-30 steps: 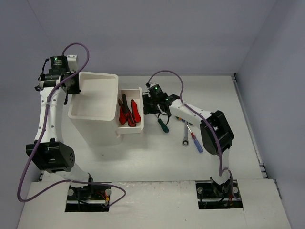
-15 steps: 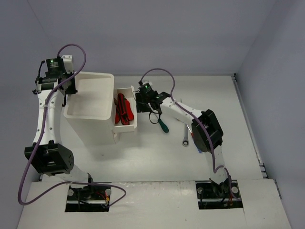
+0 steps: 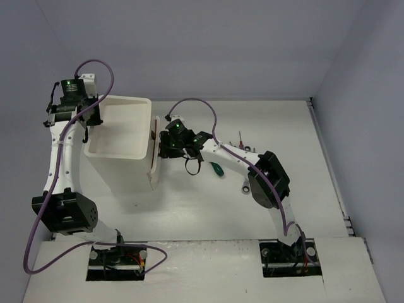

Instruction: Sort the tools into containers

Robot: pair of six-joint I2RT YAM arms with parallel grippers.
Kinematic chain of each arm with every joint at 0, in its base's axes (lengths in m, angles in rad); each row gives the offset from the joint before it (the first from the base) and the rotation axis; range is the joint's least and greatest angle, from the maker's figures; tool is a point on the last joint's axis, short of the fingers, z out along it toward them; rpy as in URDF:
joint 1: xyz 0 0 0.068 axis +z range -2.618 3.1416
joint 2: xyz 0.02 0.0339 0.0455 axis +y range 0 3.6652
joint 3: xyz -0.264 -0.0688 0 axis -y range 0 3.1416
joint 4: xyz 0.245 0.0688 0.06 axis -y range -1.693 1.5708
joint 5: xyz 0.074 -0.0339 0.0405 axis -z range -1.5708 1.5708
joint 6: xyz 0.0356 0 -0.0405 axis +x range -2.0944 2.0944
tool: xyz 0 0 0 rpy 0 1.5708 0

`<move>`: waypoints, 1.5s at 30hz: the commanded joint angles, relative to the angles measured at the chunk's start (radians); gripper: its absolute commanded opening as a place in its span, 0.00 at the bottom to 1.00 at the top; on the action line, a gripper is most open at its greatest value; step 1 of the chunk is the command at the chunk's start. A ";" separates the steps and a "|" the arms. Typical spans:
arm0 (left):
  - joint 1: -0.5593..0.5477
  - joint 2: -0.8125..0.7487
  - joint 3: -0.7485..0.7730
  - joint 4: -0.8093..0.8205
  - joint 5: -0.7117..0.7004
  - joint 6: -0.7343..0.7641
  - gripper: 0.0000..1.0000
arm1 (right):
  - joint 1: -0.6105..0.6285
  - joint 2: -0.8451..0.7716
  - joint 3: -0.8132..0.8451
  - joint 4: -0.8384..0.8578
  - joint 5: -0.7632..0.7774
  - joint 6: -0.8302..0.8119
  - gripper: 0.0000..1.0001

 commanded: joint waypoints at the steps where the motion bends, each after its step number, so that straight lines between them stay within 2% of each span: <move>1: -0.030 -0.022 -0.024 0.002 0.100 -0.073 0.00 | 0.019 -0.031 0.100 0.112 -0.064 0.017 0.33; 8: -0.030 -0.028 -0.031 0.016 0.138 -0.077 0.00 | 0.051 0.002 0.173 0.204 -0.164 0.019 0.33; 13: -0.027 -0.038 -0.036 0.019 0.117 -0.054 0.00 | 0.028 -0.105 0.069 0.213 -0.146 -0.022 0.34; 16: -0.025 -0.039 -0.030 0.019 0.110 -0.037 0.00 | -0.027 -0.183 -0.016 0.214 -0.165 -0.040 0.34; 19: -0.023 -0.040 -0.026 0.019 0.108 -0.024 0.00 | -0.104 -0.262 -0.076 0.217 -0.263 -0.061 0.34; 23: -0.019 -0.043 -0.026 0.024 0.106 -0.016 0.00 | -0.175 -0.281 -0.092 0.234 -0.449 -0.102 0.35; 28: -0.019 -0.045 -0.021 0.027 0.099 -0.013 0.00 | -0.213 -0.215 -0.057 0.298 -0.632 -0.107 0.47; 37: -0.019 -0.050 -0.013 0.027 0.103 0.009 0.00 | -0.236 -0.049 0.026 0.405 -0.864 -0.166 0.51; 45: -0.019 -0.048 -0.008 0.025 0.111 0.009 0.00 | -0.242 0.048 0.123 0.436 -0.938 -0.207 0.57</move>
